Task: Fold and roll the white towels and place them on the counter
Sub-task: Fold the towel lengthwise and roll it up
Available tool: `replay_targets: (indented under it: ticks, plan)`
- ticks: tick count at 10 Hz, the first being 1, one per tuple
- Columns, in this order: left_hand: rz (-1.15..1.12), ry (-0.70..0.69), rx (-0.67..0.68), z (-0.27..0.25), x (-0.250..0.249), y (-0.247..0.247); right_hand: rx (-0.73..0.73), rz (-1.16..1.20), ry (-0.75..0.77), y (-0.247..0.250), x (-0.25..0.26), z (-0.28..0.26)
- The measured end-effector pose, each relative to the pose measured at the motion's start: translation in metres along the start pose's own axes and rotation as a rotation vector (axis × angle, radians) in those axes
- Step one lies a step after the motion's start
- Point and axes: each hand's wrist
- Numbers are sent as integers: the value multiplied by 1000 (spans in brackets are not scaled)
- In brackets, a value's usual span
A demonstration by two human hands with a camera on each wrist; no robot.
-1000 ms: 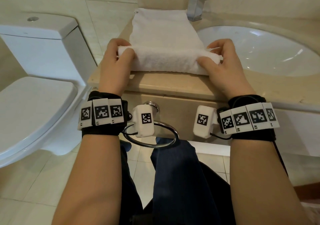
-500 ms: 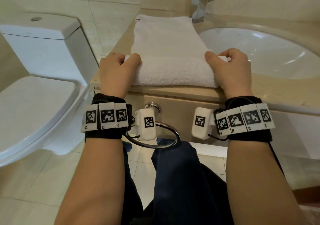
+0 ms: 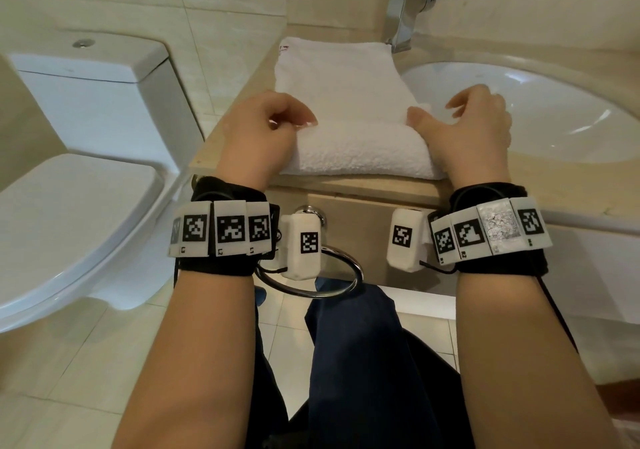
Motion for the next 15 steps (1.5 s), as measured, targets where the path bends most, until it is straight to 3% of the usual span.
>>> replay_targets:
  ticks: [1, 2, 4, 5, 6, 7, 8, 10, 13, 15]
  plan:
    - [40, -66, -16, 0, -2, -2, -82, 41, 267, 4, 7, -6]
    - [96, -120, -33, -2, -1, -2, 151, 240, 373, 8, 23, -17]
    - [239, -146, 12, -3, -9, 0, 420, 275, 382, 13, 23, -18]
    - [508, -250, 73, -6, -22, -3, 533, 76, 450, 23, 24, -16]
    - [626, -307, 154, -8, -28, -1, 529, -51, 464, 28, 26, -19]
    - [673, -334, 234, -9, -26, 0, 458, -30, 459, 25, 28, -23]
    - [649, -343, 220, -6, -26, -3, 438, 69, 379, 20, 29, -20]
    - [501, -174, 165, -2, -32, -6, 413, 113, 311, 10, 31, -15]
    - [518, 24, 263, 26, -41, -14, 563, 19, 200, 10, 51, 4]
    - [638, 59, 352, 37, -41, -15, 656, -15, 124, 9, 55, 11]
Point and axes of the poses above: each hand's wrist, its own z-axis towards the middle knuckle, its own y-axis out of the back of the hand, x = y × z, and after that the axes turned 13 degrees about -x, right-handed
